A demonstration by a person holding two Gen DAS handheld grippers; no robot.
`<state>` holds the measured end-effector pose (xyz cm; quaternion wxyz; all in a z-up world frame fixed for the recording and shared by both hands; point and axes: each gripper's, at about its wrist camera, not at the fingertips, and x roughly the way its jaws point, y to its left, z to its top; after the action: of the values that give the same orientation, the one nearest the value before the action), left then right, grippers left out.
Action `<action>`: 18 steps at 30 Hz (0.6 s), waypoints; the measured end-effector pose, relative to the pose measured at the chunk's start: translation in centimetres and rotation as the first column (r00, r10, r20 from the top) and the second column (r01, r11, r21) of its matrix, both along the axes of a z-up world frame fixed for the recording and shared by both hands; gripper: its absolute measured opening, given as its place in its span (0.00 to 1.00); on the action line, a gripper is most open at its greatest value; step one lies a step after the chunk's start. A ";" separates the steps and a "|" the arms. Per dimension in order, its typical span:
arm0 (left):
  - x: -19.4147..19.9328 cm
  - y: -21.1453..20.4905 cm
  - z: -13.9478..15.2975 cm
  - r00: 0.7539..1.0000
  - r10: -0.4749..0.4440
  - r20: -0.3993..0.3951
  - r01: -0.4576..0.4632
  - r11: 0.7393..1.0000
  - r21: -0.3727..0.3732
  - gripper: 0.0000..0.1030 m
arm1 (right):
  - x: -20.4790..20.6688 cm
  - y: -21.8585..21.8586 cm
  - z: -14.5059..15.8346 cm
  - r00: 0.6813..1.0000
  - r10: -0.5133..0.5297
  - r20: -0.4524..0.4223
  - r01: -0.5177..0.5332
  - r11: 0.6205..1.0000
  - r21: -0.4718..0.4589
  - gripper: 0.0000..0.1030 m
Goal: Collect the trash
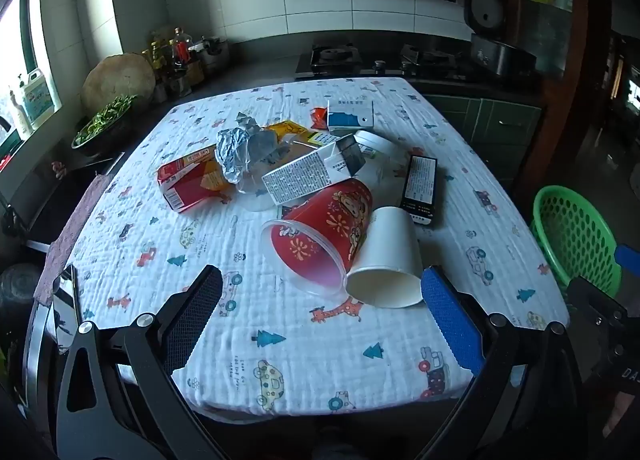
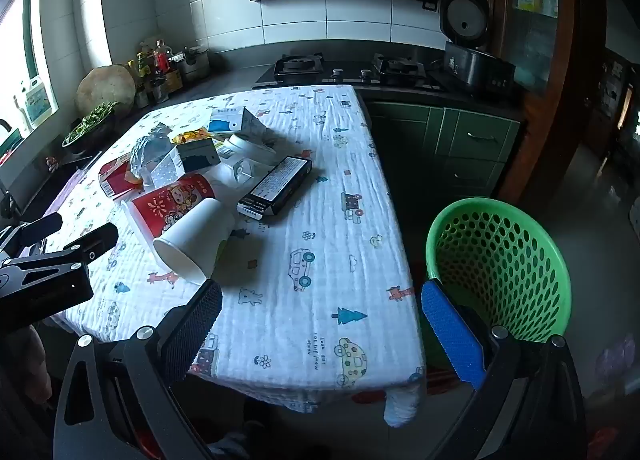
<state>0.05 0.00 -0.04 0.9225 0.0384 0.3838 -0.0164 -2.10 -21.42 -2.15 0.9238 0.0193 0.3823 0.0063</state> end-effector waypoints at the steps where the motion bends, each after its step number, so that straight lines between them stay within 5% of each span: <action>1: 0.0 0.0 0.0 1.000 -0.002 0.000 0.002 1.000 0.002 0.95 | 0.0 0.0 0.0 1.000 0.000 0.001 0.000 1.000 0.001 0.94; 18: 0.4 -0.2 0.0 1.000 0.019 -0.010 -0.019 1.000 -0.003 0.95 | 0.1 -0.2 0.2 1.000 -0.001 0.000 0.001 1.000 0.002 0.94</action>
<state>0.44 -0.16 -0.08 0.9208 0.0332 0.3885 -0.0084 -2.03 -21.61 -2.00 0.9239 0.0204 0.3821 0.0062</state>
